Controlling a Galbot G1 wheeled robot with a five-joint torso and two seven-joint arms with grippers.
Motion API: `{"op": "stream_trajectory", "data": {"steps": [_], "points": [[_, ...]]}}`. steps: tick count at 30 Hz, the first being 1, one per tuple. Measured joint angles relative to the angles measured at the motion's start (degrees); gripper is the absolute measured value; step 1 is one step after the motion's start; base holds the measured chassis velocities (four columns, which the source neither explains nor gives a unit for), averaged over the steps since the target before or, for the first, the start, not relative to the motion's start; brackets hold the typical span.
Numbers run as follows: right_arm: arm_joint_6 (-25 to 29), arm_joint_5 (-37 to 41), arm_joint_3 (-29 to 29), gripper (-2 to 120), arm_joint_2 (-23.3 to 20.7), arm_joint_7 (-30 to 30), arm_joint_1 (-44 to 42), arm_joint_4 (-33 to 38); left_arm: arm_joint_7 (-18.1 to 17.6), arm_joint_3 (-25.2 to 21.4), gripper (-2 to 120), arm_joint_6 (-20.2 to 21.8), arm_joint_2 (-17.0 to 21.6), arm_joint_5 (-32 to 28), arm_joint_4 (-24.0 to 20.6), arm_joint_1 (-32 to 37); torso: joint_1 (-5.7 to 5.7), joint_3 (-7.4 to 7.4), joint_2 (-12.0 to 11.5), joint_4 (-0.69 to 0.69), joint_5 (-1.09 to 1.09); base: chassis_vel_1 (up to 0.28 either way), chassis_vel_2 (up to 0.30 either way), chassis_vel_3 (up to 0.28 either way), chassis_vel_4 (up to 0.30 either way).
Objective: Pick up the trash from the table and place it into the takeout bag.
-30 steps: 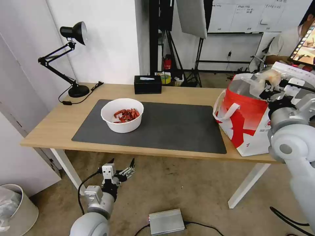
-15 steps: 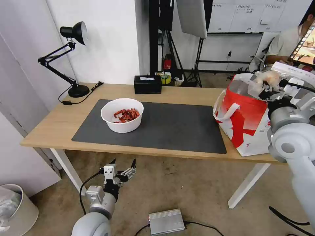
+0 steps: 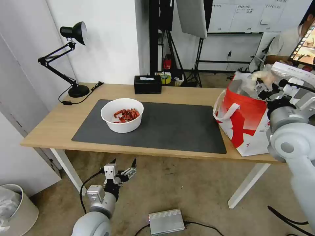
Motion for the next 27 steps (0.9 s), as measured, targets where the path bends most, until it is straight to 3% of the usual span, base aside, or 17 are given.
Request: {"op": "stream_trajectory", "data": {"steps": [3, 7, 16, 23, 27], "points": [[0.0, -0.1, -0.1, 93, 0.1, 0.0, 0.1, -0.2, 0.0, 0.0, 100, 0.0, 0.0, -0.1, 0.0, -0.1, 0.0, 0.0, 0.0, 0.0, 0.0, 0.0, 0.0, 0.0, 0.0], [0.0, -0.1, -0.2, 100, 0.1, 0.0, 0.4, -0.3, 0.0, 0.0, 100, 0.0, 0.0, -0.1, 0.1, -0.1, 0.0, 0.0, 0.0, 0.0, 0.0, 0.0, 0.0, 0.0, 0.0], [2.0, -0.4, -0.3, 100, 0.0, -2.8, 0.6, -0.3, -0.1, -0.1, 100, 0.0, 0.0, -0.1, 0.0, -0.1, 0.0, 0.0, 0.0, 0.0, 0.0, 0.0, 0.0, 0.0, 0.0], [5.8, -2.8, -1.1, 100, 0.1, -8.6, 0.4, 0.4, -0.1, -0.2, 100, 0.0, 0.0, -0.1, -0.3, 0.2, 0.0, 0.0, 0.0, 0.0, 0.0, 0.0, 0.0, 0.0, 0.0], [7.8, -5.3, -1.2, 100, 0.1, -16.2, -2.3, 1.1, -0.1, -0.4, 100, 0.0, -0.1, -0.1, -0.6, 0.4, 0.0, 0.0, 0.0, -0.01, 0.0, 0.0, 0.0, 0.0, 0.0]]}}
